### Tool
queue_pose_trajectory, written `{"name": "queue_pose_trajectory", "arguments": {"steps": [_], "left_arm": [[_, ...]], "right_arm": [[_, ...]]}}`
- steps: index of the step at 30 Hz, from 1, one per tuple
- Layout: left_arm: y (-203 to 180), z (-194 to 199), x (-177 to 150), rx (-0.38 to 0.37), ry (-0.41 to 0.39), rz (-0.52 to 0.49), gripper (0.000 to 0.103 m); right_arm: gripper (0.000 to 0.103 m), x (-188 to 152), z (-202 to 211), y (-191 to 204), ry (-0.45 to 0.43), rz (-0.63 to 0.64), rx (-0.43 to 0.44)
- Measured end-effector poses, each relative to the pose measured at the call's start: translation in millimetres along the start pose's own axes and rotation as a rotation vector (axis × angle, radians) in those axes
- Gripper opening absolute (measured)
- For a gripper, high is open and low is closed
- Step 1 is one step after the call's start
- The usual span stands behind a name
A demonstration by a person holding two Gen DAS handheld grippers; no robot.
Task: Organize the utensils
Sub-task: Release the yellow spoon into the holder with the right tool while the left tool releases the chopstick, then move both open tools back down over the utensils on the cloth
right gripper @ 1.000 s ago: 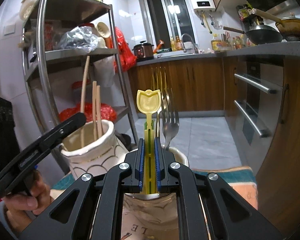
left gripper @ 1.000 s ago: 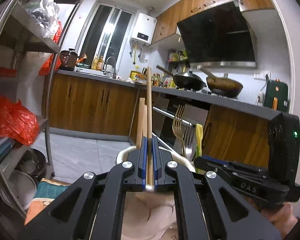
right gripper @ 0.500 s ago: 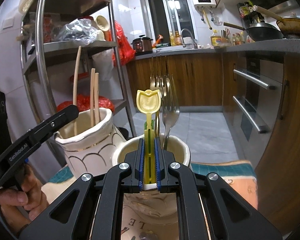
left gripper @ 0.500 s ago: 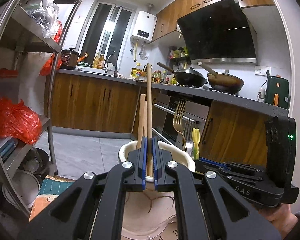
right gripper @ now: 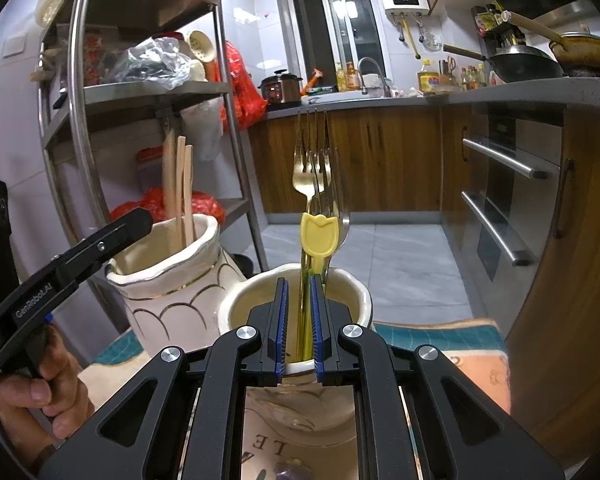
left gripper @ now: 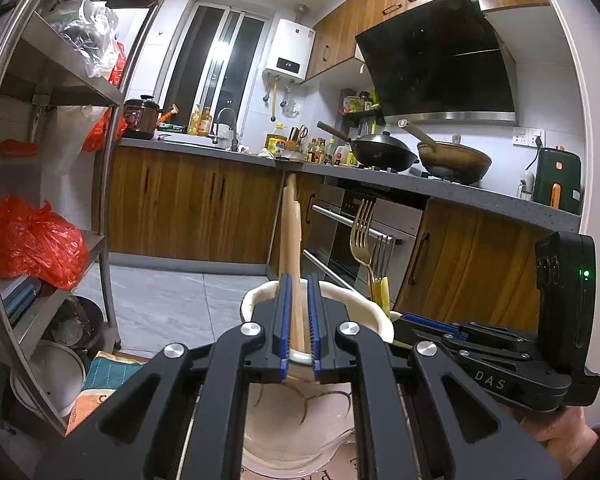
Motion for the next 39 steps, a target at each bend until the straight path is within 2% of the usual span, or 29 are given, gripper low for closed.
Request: {"name": "queue_pose_trajectory", "arguments": {"steps": [3, 10, 15, 17, 23, 27, 33, 39], "left_arm": [[1, 1, 0, 0.008, -0.003, 0.003, 0.023], [5, 6, 3, 0.016, -0.005, 0.011, 0.026], [6, 24, 10, 0.025, -0.011, 0.013, 0.042], [8, 33, 9, 0.039, 0.000, 0.020, 0.042], [14, 67, -8, 0.050, 0.064, 0.011, 0.042], [13, 78, -26, 0.049, 0.131, -0.012, 0.042], [9, 89, -50, 0.040, 0.254, 0.007, 0.042], [-4, 97, -72, 0.010, 0.352, -0.009, 0.042]], "right_arm": [[0.012, 0, 0, 0, 0.000, 0.000, 0.001], [0.018, 3, 7, -3, -0.017, 0.001, -0.001], [0.018, 3, 25, -5, -0.032, 0.015, -0.019], [0.018, 2, 35, -5, -0.039, 0.013, -0.025], [0.018, -5, 58, -8, -0.027, 0.006, -0.027], [0.018, -24, 69, -6, 0.022, 0.013, -0.025], [0.018, -46, 77, 1, 0.096, 0.031, -0.028], [0.018, -60, 78, -11, 0.161, -0.030, -0.027]]}}
Point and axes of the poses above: each gripper's, at about its wrist camera, not at the fingertips, and z roughly against the way its jaws point, y to its left, x to its top, the point moved 1 cm from there along -z, roughly the way its jaws point, and after that the axes turned 10 degrees about -y, right-handed, at the moved point
